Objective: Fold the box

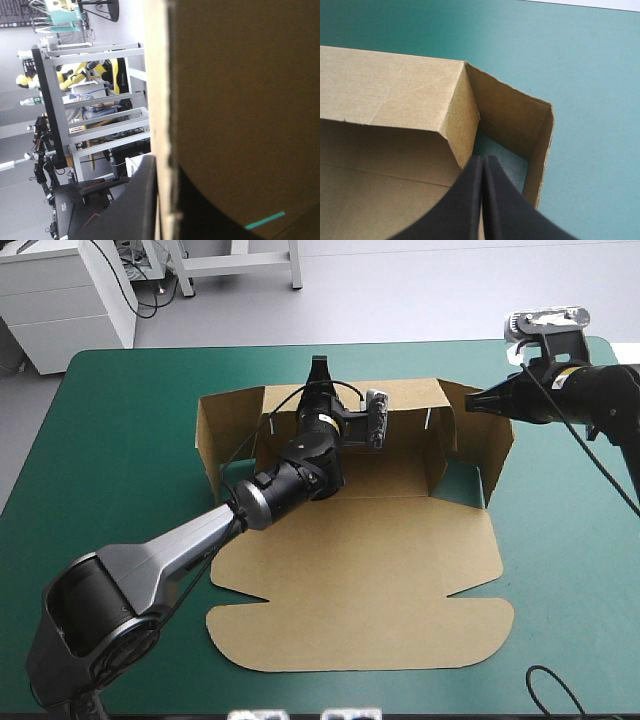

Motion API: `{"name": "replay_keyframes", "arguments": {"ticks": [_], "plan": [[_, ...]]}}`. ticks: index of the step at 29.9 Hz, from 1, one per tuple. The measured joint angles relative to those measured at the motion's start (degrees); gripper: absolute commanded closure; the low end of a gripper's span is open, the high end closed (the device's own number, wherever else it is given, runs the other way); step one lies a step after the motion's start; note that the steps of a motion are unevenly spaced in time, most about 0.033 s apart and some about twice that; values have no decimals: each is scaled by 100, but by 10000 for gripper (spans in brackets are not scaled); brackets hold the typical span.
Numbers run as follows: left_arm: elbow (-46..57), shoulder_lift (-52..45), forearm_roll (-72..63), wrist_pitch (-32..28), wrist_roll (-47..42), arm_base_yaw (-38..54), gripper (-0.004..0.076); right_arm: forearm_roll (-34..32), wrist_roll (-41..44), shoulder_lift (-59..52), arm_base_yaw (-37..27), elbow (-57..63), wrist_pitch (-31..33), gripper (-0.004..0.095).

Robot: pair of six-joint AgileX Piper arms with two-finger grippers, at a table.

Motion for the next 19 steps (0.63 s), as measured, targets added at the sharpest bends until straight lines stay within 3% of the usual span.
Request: {"name": "replay_keyframes", "arguments": {"ticks": [4, 10, 19], "plan": [[307, 1, 519, -26, -606, -133, 731, -13, 29, 0, 0, 0, -149, 927], [394, 1, 649, -6, -737, -169, 731, -124, 135, 228, 0, -105, -419, 926], [394, 1, 667, 55, -756, -221, 731, -217, 274, 1787, 0, -1529, -297, 926]]}}
